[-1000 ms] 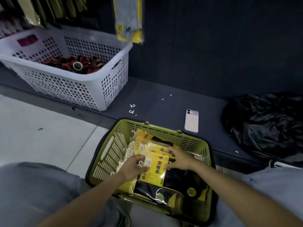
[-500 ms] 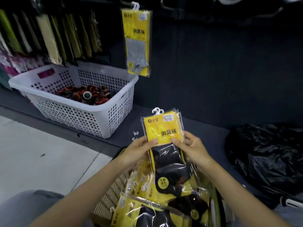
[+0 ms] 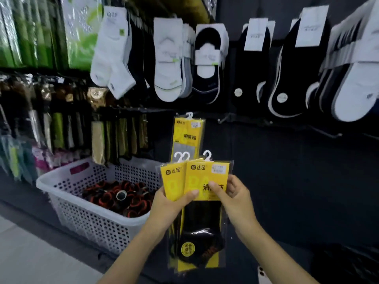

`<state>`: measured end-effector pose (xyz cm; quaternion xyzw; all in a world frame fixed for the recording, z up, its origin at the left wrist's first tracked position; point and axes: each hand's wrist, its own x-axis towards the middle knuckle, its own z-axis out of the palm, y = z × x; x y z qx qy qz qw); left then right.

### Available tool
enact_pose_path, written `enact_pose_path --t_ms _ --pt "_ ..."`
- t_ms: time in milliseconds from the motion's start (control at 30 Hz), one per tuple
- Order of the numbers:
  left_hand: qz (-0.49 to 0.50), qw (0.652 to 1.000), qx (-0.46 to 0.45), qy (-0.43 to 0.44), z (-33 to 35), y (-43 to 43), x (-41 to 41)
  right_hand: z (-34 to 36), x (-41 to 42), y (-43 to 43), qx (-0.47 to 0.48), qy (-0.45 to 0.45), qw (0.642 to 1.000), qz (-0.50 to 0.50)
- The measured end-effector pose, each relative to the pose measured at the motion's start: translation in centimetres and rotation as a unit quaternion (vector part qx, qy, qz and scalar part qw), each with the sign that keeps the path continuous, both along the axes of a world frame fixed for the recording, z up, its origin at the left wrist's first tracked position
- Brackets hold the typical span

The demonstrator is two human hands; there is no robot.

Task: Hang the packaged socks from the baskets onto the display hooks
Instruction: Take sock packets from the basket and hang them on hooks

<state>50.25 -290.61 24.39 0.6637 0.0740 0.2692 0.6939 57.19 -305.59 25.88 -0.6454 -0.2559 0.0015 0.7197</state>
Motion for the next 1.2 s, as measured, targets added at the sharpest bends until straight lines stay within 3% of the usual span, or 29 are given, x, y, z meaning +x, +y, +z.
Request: enact_pose_path --t_ms 167,367,533,767,1200 --pt "-0.005 1.0 -0.018 0.004 2.3 3.6 0.2 2.5 1.7 3.4 0.012 0.04 0.999 0.034" --pt "0.076 0.994 -0.06 -0.041 4.2 8.1 0.4 6.3 4.4 6.9 0.006 0.062 0.998 0.01" --pt "0.16 0.984 -0.015 -0.078 5.1 11.5 -0.5 8.8 6.4 9.9 -0.008 0.041 0.998 -0.041" --pt "0.228 0.972 0.01 -0.063 4.5 13.6 -0.3 8.0 9.6 13.3 -0.074 0.069 0.992 -0.08" --pt "0.186 0.981 0.013 -0.061 3.4 13.0 1.3 4.8 13.6 12.7 -0.06 0.175 0.963 -0.198"
